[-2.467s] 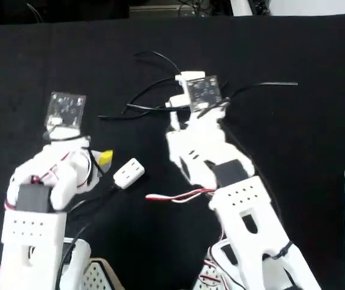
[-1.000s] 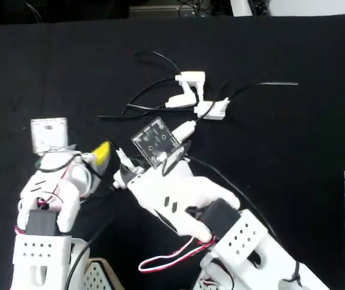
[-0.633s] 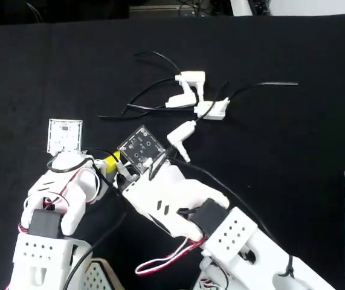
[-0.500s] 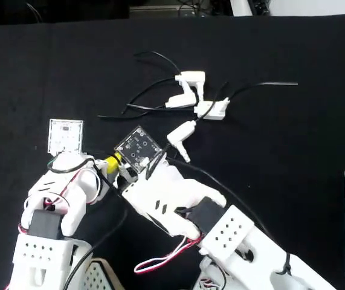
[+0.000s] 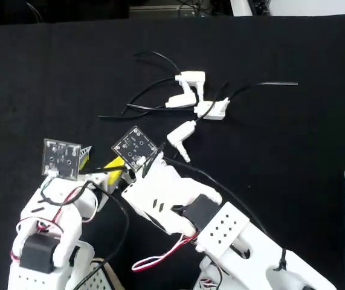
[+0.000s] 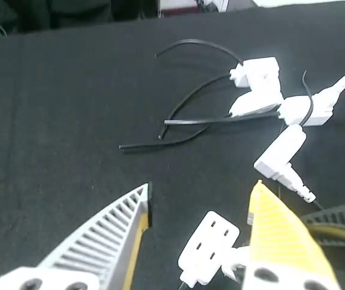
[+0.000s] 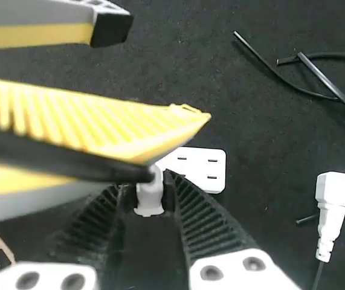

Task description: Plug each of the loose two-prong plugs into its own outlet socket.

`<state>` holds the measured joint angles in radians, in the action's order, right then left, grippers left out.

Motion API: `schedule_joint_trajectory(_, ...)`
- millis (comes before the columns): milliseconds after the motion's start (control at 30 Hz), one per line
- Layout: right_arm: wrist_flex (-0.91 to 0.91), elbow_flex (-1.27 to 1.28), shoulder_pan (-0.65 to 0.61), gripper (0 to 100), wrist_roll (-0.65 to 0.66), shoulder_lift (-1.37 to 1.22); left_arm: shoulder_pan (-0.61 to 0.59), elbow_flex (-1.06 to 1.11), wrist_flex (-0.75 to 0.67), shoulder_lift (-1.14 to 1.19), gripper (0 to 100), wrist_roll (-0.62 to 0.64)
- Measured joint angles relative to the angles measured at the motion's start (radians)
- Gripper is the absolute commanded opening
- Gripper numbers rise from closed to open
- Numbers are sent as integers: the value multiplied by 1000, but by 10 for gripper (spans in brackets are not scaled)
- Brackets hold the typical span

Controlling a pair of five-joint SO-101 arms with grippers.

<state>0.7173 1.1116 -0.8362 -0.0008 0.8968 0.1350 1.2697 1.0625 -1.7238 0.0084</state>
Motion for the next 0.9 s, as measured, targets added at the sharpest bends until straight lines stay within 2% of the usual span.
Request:
schedule_joint_trajectory(167, -20, 0, 38, 14, 0, 0, 3, 0, 44, -38, 267, -29)
schedule_joint_trajectory(333, -94, 29, 80, 14, 3, 0, -164, 6, 54, -44, 267, -23)
schedule_joint_trajectory(500, -187, 66, 120, 14, 6, -28, -310, 9, 54, -43, 267, 51)
schedule_joint_trajectory(900, -388, 68, 161, 13, 6, -358, -341, 9, 54, -44, 267, 77)
